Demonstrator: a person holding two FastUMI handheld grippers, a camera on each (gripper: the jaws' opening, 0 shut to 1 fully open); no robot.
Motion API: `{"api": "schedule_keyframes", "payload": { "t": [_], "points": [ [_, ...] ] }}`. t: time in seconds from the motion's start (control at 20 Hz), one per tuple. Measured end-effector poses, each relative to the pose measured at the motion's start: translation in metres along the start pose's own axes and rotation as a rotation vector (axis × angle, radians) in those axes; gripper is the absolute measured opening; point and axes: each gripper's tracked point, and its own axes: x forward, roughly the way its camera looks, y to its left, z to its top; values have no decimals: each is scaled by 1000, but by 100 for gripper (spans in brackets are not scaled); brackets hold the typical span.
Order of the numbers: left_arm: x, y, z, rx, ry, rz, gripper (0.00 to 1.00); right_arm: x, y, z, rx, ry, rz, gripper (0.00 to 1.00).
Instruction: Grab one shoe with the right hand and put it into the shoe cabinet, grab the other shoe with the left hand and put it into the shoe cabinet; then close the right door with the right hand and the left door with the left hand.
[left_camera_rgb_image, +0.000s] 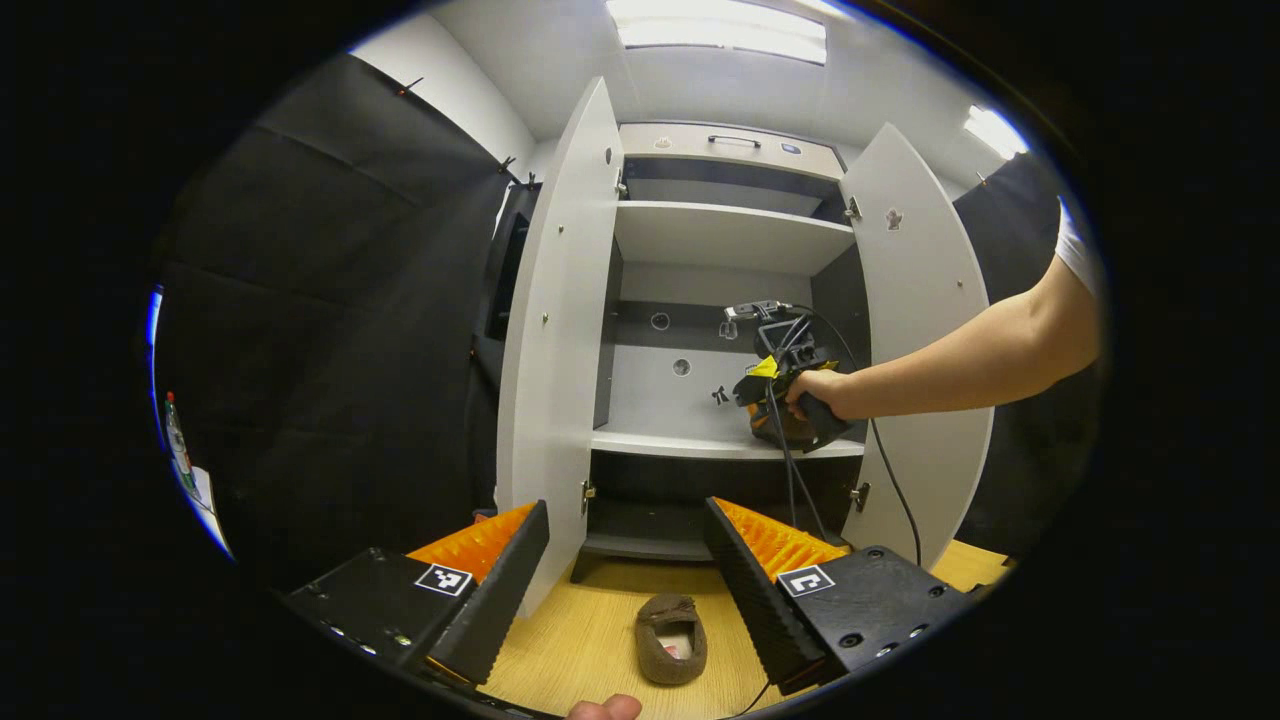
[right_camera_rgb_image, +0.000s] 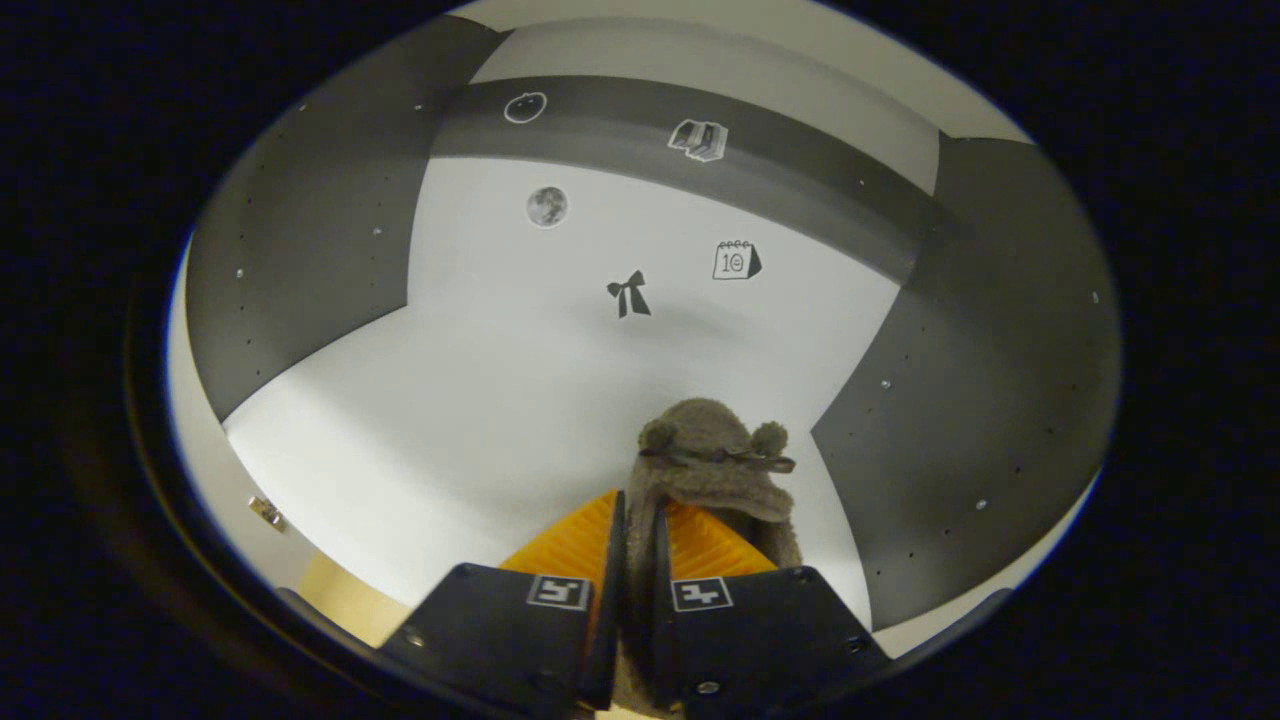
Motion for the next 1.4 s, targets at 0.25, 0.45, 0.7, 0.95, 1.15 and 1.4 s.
{"api": "schedule_keyframes", "payload": {
  "t": [0.25, 0.45, 0.7, 0.95, 1.15, 1.4],
  "points": [
    [6, -1, 1, -5, -1, -19, 95, -46, 3, 14, -4, -66, 49, 39],
    [8, -3, 1, -10, -7, -27, 95, -107, -12, 31, -41, -209, 65, 48],
    [11, -13, -2, -6, 4, -63, 95, -182, -13, 12, -26, -311, 141, 48],
    [13, -26, -6, -10, 19, -103, 95, -239, -35, -27, 44, -416, 109, 49],
    [11, -38, -10, -13, 35, -135, 95, -268, -48, -79, 86, -450, 68, 71],
    [6, -58, -14, -2, 50, -178, 95, -282, -47, -153, 221, -426, 82, 68]
  ]
}}
